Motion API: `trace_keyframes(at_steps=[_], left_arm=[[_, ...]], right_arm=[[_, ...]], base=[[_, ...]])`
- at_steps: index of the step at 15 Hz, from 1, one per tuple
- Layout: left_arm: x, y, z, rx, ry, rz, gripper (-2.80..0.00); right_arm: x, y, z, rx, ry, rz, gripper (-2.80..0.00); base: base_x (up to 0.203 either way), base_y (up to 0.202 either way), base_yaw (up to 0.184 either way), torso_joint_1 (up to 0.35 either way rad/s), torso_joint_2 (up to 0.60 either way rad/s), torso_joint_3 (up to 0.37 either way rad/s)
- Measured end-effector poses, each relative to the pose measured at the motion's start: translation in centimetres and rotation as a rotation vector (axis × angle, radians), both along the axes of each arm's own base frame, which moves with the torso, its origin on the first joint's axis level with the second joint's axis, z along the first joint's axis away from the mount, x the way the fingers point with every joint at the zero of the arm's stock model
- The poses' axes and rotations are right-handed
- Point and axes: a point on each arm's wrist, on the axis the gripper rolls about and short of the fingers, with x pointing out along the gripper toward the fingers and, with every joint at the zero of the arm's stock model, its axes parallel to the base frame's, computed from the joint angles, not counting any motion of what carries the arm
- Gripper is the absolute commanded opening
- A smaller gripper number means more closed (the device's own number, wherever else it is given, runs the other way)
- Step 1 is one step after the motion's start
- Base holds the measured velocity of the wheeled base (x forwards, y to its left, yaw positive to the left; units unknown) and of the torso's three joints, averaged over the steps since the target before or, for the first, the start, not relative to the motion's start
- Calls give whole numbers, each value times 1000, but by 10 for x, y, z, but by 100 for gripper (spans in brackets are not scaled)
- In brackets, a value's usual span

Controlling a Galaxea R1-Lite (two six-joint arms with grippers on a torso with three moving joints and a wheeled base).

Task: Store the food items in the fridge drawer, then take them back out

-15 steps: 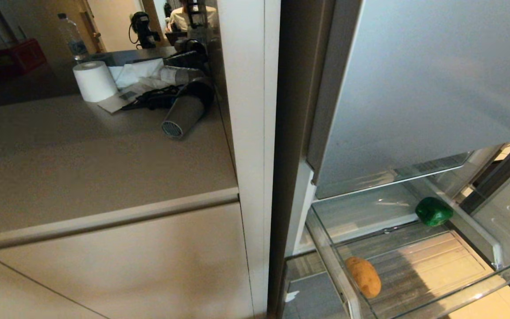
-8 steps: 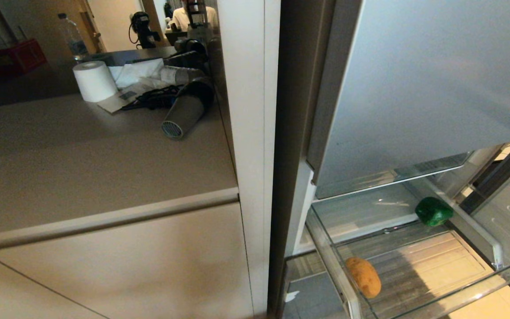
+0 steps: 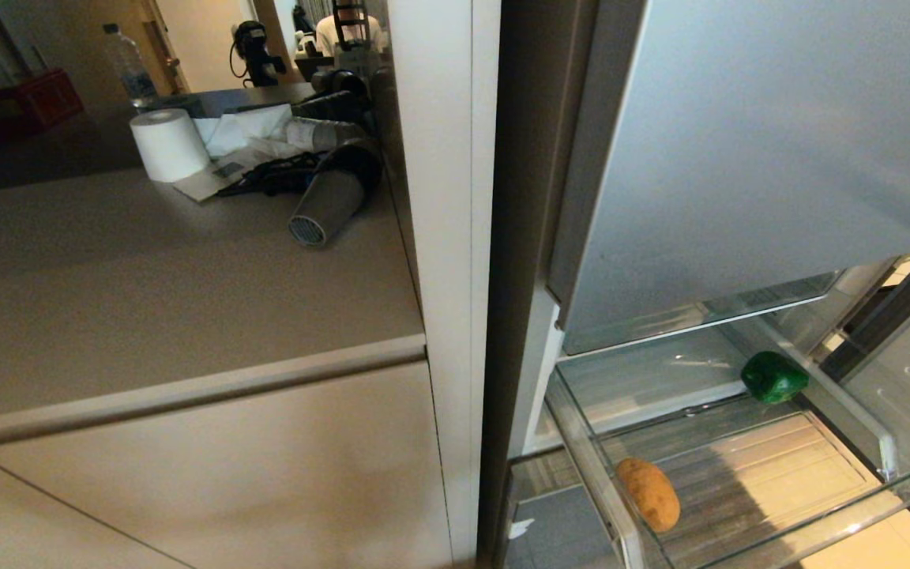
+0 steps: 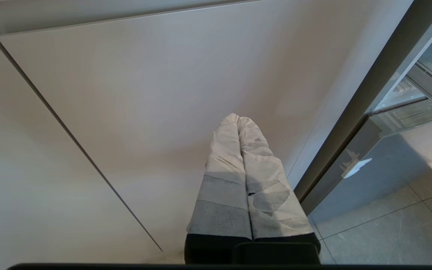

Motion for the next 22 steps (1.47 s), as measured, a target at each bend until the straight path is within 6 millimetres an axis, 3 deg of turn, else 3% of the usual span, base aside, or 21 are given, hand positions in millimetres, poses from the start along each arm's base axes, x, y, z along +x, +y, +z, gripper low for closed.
trace_keyframes(at_steps=[17,22], left_arm=[[0,0,0,0,0,0,-280],[0,0,0,0,0,0,-280]], right_arm=[[0,0,0,-81,1,2,-280],[0,0,0,3,1,2,-280]], base=[[0,0,0,0,0,0],[0,0,0,0,0,0]])
